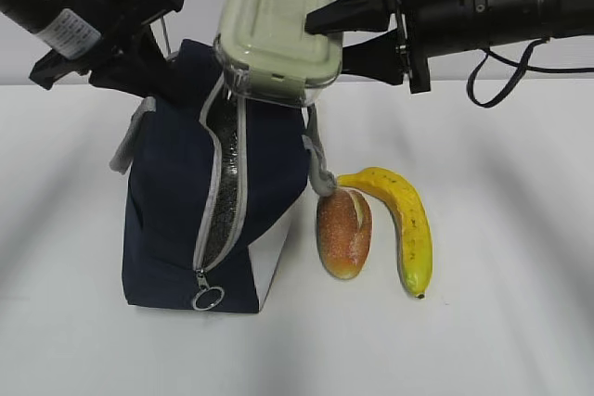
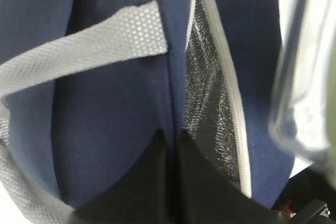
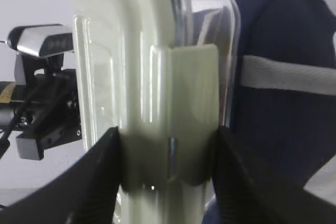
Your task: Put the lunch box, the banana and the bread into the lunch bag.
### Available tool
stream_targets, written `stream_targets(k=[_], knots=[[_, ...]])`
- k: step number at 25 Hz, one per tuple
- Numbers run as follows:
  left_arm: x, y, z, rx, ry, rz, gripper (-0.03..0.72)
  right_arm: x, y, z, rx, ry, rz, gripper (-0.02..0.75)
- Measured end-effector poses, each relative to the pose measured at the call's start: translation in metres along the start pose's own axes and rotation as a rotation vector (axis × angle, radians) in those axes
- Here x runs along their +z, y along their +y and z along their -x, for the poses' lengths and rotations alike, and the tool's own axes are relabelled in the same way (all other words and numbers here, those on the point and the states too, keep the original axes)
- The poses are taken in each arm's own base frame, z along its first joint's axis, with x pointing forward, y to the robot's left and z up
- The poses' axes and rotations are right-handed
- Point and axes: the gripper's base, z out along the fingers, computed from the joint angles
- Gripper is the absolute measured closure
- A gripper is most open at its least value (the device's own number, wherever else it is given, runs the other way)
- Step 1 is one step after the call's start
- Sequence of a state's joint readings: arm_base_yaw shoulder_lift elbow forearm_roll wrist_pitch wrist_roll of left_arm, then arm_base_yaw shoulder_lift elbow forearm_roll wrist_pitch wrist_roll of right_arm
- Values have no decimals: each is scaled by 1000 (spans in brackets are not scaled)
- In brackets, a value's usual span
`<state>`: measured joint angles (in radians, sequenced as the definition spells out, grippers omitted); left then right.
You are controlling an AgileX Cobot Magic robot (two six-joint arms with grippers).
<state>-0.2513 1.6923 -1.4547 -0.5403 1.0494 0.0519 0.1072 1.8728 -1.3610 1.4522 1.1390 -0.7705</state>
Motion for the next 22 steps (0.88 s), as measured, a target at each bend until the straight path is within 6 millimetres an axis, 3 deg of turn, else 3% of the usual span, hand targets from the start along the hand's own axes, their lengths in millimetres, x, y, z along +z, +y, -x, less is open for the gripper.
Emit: stream_targets(k=[5, 9, 18, 22], knots=[[0, 0, 0, 2, -3, -3, 690, 21, 4, -11, -10, 63, -53, 366], [0, 0, 0, 4, -3, -3, 690, 26, -2, -16, -20, 97, -145, 366], [0, 1, 0, 15, -3, 13, 690, 38, -39, -23, 93, 179, -228, 367], [0, 1, 1, 16, -7, 14, 690, 48, -42, -29, 103, 209, -228, 367]])
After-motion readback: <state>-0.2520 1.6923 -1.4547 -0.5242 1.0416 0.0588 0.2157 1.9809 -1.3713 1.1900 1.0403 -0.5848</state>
